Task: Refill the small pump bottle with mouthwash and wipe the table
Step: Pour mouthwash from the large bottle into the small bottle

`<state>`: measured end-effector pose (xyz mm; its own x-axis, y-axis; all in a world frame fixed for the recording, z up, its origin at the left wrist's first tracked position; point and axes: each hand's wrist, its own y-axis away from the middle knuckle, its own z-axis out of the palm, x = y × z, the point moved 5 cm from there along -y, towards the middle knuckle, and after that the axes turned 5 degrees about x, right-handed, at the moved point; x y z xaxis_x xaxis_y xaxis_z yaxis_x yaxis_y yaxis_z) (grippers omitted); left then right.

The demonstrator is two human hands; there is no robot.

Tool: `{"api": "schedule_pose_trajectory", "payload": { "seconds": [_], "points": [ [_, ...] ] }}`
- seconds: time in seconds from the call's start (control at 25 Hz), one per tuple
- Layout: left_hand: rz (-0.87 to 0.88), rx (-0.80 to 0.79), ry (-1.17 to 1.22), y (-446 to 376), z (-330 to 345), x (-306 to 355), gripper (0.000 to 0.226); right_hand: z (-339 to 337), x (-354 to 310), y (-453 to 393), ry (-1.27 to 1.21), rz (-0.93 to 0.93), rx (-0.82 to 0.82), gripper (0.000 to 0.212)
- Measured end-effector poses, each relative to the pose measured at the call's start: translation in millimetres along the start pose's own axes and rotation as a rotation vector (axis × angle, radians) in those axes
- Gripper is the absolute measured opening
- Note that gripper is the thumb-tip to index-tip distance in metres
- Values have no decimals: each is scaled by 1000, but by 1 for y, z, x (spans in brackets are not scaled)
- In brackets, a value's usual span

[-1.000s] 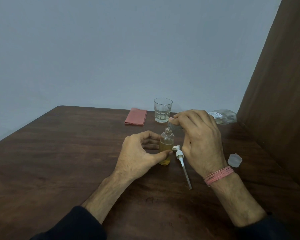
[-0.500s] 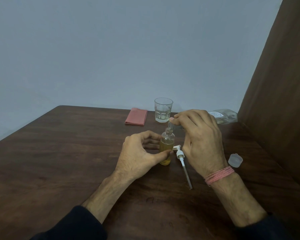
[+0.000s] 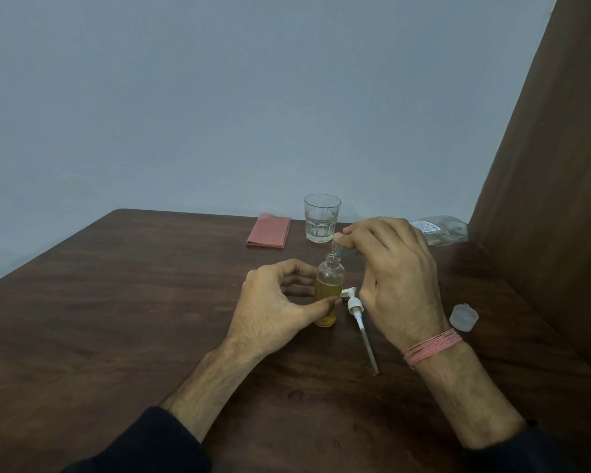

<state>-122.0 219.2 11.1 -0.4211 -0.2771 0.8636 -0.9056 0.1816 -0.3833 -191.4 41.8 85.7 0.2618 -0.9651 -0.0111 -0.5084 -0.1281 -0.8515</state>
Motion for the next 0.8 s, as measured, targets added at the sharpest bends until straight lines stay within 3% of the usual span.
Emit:
{"api": "schedule_pose_trajectory", "payload": {
  "seconds": [0.8],
  "points": [
    [6,-1,0,0,0,0,44,-1,0,0,13,-2,3,53]
  ]
}}
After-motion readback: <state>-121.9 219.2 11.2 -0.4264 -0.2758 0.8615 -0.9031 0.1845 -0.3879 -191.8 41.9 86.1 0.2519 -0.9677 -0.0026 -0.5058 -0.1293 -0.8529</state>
